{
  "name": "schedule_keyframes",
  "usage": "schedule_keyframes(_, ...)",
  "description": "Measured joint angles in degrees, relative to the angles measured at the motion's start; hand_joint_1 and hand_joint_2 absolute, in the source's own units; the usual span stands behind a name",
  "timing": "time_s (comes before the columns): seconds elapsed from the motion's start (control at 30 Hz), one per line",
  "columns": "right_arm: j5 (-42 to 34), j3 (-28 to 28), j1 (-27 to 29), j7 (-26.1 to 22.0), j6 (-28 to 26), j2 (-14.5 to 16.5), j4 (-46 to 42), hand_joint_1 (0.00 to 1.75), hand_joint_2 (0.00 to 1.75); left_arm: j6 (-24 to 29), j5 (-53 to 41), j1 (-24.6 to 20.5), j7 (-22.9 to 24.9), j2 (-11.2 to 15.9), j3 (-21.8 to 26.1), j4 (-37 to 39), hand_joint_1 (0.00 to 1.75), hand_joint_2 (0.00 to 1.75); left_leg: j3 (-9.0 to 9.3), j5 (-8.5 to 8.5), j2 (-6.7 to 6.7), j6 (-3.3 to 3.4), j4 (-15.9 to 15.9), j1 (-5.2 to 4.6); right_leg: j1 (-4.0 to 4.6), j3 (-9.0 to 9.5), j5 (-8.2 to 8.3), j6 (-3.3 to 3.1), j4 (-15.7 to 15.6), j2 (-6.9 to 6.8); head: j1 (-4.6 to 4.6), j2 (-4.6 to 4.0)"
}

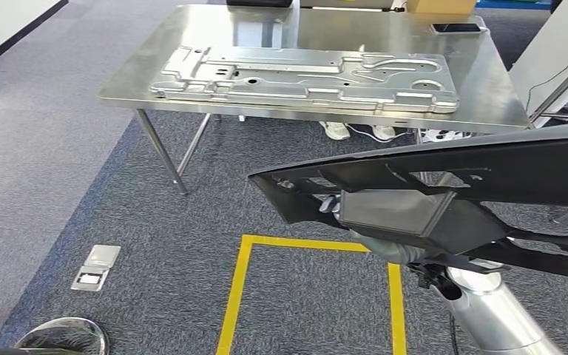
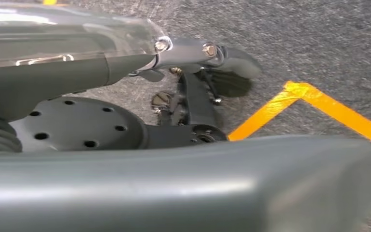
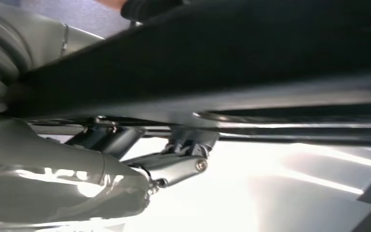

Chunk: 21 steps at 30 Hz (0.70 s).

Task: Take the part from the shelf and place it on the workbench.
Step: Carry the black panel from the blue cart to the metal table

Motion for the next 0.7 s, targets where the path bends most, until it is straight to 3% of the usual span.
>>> schedule_keyframes(0.1, 0.0, -0.1, -0.1, 0.0, 0.0, 0.0, 0.0, 1.75, 1.75, 0.0, 0.0, 0.0, 0.0, 0.0, 0.0, 0.0, 0.0, 1.75, 0.2, 0.02, 0.14, 0.57, -0.9, 0.29, -0.01, -0.42, -1.01, 0.93, 1.0, -0.02, 0.03, 0.0)
schedule_keyframes(0.13, 0.0, -0.1, -0.2, 0.0, 0.0, 0.0, 0.0, 1.75, 1.75, 0.0, 0.0, 0.0, 0.0, 0.0, 0.0, 0.0, 0.0, 1.75, 0.3, 0.15, 0.21, 0.73, -1.1, 0.44, -0.01, -1.12, -2.27, 1.07, 2.8, 0.0, 0.04, 0.0)
schedule_keyframes(0.23, 0.0, -0.1, 0.0, 0.0, 0.0, 0.0, 0.0, 1.75, 1.75, 0.0, 0.0, 0.0, 0.0, 0.0, 0.0, 0.0, 0.0, 1.75, 0.31, 0.23, 0.31, 0.93, -1.2, 0.43, -0.05, -5.78, -7.11, 1.27, 13.0, 0.01, 0.05, 0.0)
schedule_keyframes(0.27, 0.0, -0.1, 0.2, 0.0, 0.0, 0.0, 0.1, 1.75, 1.75, 0.0, 0.0, 0.1, 0.0, 0.0, 0.0, 0.0, 0.0, 1.75, 0.32, 0.22, 0.34, 0.94, -1.2, 0.4, -0.05, -6.82, -7.48, 1.36, 15.3, 0.0, 0.04, 0.0)
schedule_keyframes(0.3, 0.0, -0.1, 0.2, 0.0, 0.0, 0.0, 0.1, 1.75, 1.75, 0.0, 0.0, 0.1, 0.0, 0.0, 0.0, 0.0, 0.0, 1.75, 0.37, 0.21, 0.35, 0.93, -1.2, 0.39, -0.07, -6.82, -6.71, 1.42, 15.3, -0.01, 0.04, 0.01)
schedule_keyframes(0.37, 0.0, -0.1, 0.2, 0.0, 0.0, 0.0, 0.1, 1.75, 1.75, 0.0, 0.0, 0.1, 0.0, 0.0, 0.0, 0.0, 0.0, 1.75, 0.57, 0.1, 0.33, 0.82, -1.1, 0.39, -0.11, -3.87, -2.64, 1.42, 9.0, -0.06, 0.04, 0.01)
schedule_keyframes(0.43, 0.0, -0.1, 0.1, 0.0, 0.0, 0.0, 0.1, 1.75, 1.75, 0.0, 0.0, 0.0, 0.0, -0.1, 0.0, 0.0, 0.0, 1.75, 0.53, -0.12, 0.29, 0.46, -0.8, 0.15, -0.03, -0.78, 0.01, 1.2, 2.2, -0.09, 0.04, 0.0)
schedule_keyframes(0.47, 0.0, -0.1, 0.1, 0.0, 0.0, 0.0, 0.1, 1.75, 1.75, 0.0, 0.0, 0.0, 0.0, -0.1, 0.0, 0.0, 0.0, 1.75, 0.4, -0.17, 0.28, 0.25, -0.7, 0.04, 0.03, -0.18, 0.29, 1.01, 0.6, -0.06, 0.04, 0.0)
schedule_keyframes(0.6, 0.0, -0.1, 0.1, 0.0, 0.0, 0.0, 0.0, 1.75, 1.75, 0.0, 0.0, 0.0, 0.0, 0.0, 0.0, 0.0, 0.0, 1.75, 0.0, -0.9, 0.25, -0.6, 0.2, 0.13, -0.05, -0.14, 0.25, -0.17, 0.0, 0.05, 0.0, 0.0)
schedule_keyframes(0.63, 0.0, -0.1, 0.1, 0.0, 0.0, 0.0, 0.0, 1.75, 1.75, 0.0, 0.0, 0.0, 0.0, 0.0, 0.0, 0.0, 0.0, 1.75, -0.62, -2.06, 0.24, -0.92, 1.7, 0.23, -0.19, -0.11, 0.31, -0.48, 0.0, -0.03, -0.02, 0.0)
schedule_keyframes(0.7, 0.0, 0.0, 0.0, 0.0, 0.0, 0.0, 0.0, 1.75, 1.75, 0.0, 0.0, 0.0, 0.0, 0.0, 0.0, 0.0, 0.0, 1.75, -3.46, -5.62, 0.23, -1.49, 8.3, 0.5, -0.25, -0.13, 0.29, -0.86, 0.0, -0.17, -0.04, 0.0)
